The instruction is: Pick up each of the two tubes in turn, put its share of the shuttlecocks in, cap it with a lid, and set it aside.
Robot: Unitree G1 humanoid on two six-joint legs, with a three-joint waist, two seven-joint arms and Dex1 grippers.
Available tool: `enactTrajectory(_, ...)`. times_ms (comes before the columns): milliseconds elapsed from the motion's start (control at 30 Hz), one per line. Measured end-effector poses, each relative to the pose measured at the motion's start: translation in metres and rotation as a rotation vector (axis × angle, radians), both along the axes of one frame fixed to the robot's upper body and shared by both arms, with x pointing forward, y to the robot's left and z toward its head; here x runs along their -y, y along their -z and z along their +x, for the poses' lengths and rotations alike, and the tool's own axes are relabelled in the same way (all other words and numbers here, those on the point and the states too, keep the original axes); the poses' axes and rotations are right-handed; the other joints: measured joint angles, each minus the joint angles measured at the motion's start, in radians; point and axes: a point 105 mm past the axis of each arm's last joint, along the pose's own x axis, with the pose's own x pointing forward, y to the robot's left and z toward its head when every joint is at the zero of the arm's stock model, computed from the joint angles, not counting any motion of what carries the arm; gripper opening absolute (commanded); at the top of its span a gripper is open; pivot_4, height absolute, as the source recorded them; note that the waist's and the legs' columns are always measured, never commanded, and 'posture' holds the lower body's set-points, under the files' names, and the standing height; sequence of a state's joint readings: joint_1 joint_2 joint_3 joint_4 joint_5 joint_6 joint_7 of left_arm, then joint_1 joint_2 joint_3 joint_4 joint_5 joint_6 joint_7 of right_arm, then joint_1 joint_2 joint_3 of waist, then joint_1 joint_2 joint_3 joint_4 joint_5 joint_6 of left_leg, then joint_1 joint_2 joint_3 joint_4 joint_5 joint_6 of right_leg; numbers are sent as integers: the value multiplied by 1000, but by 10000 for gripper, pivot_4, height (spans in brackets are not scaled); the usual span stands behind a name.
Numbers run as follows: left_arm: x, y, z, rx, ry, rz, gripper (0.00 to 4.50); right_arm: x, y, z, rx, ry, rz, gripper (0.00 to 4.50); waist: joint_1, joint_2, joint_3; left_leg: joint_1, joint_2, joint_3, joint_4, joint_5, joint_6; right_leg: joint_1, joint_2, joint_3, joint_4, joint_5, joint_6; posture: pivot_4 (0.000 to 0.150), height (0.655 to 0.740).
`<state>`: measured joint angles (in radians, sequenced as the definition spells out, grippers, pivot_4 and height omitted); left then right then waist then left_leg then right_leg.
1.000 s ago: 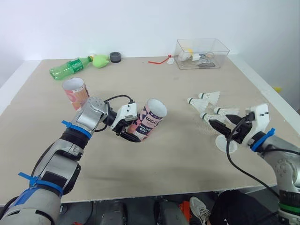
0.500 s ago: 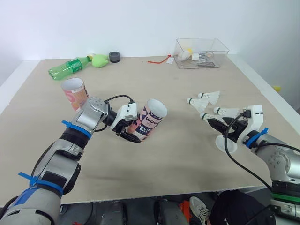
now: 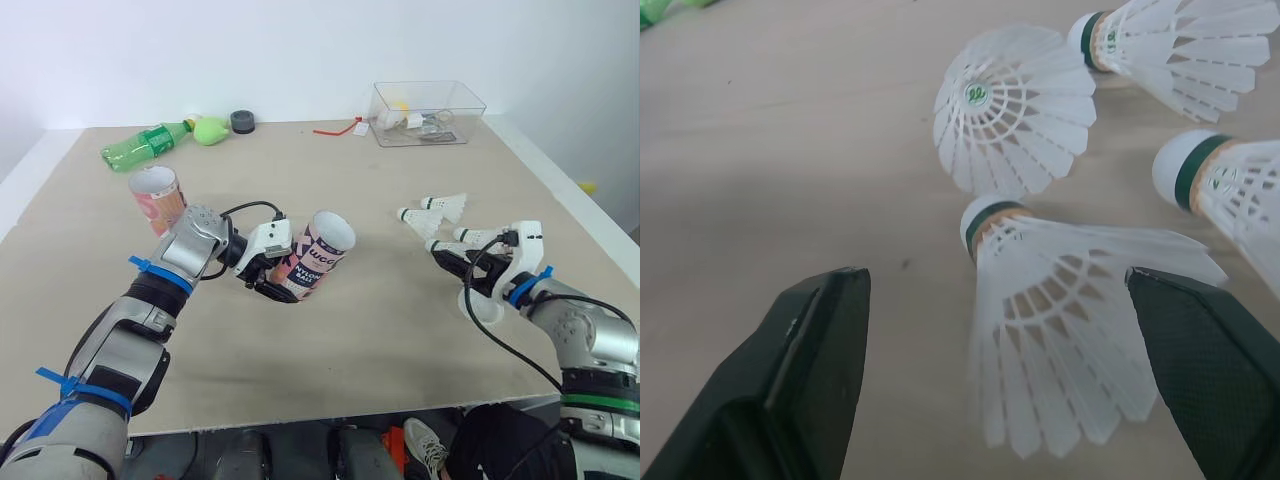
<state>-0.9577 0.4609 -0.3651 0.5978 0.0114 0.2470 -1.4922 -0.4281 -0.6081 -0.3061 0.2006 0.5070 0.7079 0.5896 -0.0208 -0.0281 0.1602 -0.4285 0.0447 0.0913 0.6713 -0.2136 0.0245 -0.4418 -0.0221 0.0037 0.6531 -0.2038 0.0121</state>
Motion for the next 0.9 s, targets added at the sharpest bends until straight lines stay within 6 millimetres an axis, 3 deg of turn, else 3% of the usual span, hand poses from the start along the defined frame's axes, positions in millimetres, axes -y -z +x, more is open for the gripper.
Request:
enactTrajectory(33,0,0,0,1,0,0,29907,0,0,1,-2,1,3,30543,0,0,0,0,0,0,0,0,0,0,0,0,0,0,0,1500,7400)
enactTrajectory(67,0,0,0,1,1,0,29907,0,1,1,-2,0,3,27751,0,0,0,0,0,0,0,0,0,0,0,0,0,0,0,1500,7400)
enactTrajectory(133,0,0,-1,3,2,1,29907,-5,4,2,-11,-24,-5,17324,0,0,0,0,0,0,0,0,0,0,0,0,0,0,0,1500,7400)
enactTrajectory(200,0,0,-1,4,2,2,29907,-7,5,2,-11,-31,-6,12146,0,0,0,0,0,0,0,0,0,0,0,0,0,0,0,1500,7400)
enactTrajectory(233,0,0,-1,6,3,3,29907,-8,5,2,-12,-38,-7,6222,0,0,0,0,0,0,0,0,0,0,0,0,0,0,0,1500,7400)
enactTrajectory(300,0,0,-1,8,3,4,29907,-9,5,2,-12,-46,-7,1669,0,0,0,0,0,0,0,0,0,0,0,0,0,0,0,1500,7400)
enactTrajectory(533,-1,0,-1,3,-1,5,29907,-19,-6,-2,34,-94,-34,1669,0,0,0,0,0,0,0,0,0,0,0,0,0,0,0,1500,7400)
enactTrajectory(700,0,0,-2,3,2,4,29907,-23,-7,-17,41,-194,-114,1669,0,0,0,-1,0,0,0,0,0,0,-1,0,0,0,1,1500,7400)
enactTrajectory(833,-2,-1,-2,-2,3,6,29907,-31,-51,-36,152,-392,-288,1669,-2,2,1,0,0,1,0,0,0,-1,-1,2,0,0,2,1500,7400)
enactTrajectory(900,-5,0,-2,-8,1,12,29907,-48,-102,-42,302,-519,-388,1669,-8,3,2,1,0,2,0,0,0,-1,1,3,0,0,1,1500,7400)
